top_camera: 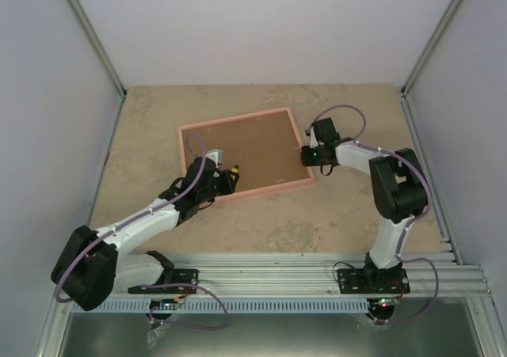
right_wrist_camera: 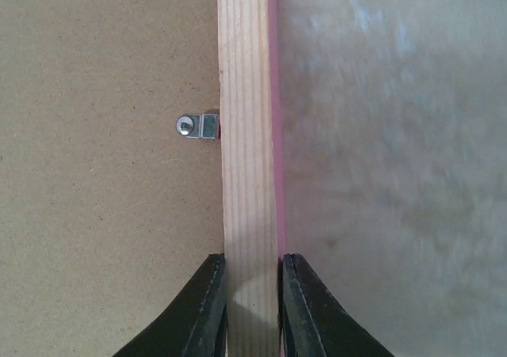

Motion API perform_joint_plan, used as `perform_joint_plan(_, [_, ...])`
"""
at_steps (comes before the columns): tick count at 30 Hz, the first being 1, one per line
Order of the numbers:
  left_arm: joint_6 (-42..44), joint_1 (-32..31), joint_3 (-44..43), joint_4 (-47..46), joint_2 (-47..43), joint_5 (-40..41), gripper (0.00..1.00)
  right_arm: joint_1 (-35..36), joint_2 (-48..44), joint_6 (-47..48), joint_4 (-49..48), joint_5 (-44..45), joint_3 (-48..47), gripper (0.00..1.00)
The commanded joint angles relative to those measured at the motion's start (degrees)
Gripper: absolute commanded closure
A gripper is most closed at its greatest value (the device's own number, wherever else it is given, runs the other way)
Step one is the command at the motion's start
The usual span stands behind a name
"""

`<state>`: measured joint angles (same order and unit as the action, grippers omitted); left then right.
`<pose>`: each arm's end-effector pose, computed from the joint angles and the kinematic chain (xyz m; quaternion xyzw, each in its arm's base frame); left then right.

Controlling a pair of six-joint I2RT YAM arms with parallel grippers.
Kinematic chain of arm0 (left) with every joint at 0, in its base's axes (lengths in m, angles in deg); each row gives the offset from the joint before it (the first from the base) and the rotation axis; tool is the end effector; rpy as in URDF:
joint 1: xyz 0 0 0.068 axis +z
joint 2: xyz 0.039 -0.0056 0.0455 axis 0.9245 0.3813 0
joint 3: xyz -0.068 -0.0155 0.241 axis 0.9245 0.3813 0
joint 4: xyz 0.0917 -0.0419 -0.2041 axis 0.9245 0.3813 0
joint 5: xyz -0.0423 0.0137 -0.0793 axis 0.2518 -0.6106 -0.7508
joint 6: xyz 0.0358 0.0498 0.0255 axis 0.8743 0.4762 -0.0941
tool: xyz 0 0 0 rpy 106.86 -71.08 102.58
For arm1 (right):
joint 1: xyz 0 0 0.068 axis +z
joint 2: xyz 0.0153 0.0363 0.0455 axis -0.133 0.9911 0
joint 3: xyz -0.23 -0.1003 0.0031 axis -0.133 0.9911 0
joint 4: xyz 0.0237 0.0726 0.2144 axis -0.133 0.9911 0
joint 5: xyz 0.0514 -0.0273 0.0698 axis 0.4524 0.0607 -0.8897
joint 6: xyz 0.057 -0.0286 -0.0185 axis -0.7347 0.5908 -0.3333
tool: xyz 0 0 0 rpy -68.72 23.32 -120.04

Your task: Take the photo out of the frame

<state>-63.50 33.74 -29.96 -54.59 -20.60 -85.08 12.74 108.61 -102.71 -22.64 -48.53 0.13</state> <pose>0.1930 -0.1329 0.1924 -0.0385 0.8798 -0.3062 0.3614 0.3334 0.1292 0.1327 -0.0309 0.9620 0.1315 0.2373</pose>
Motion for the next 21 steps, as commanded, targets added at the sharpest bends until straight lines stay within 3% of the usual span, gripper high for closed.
perform_joint_plan(1, [0.9,-0.7,-2.3,-2.6,2.7,-5.4,1.00,0.7,-3.4,-6.1,1.9,0.6,7.7,0.81])
perform_joint_plan(21, [-0.6,-11.0,-10.4,-6.0,18.0,-4.8,1.00,9.6,-14.6,-10.5,-3.6,-1.9,18.5,0.80])
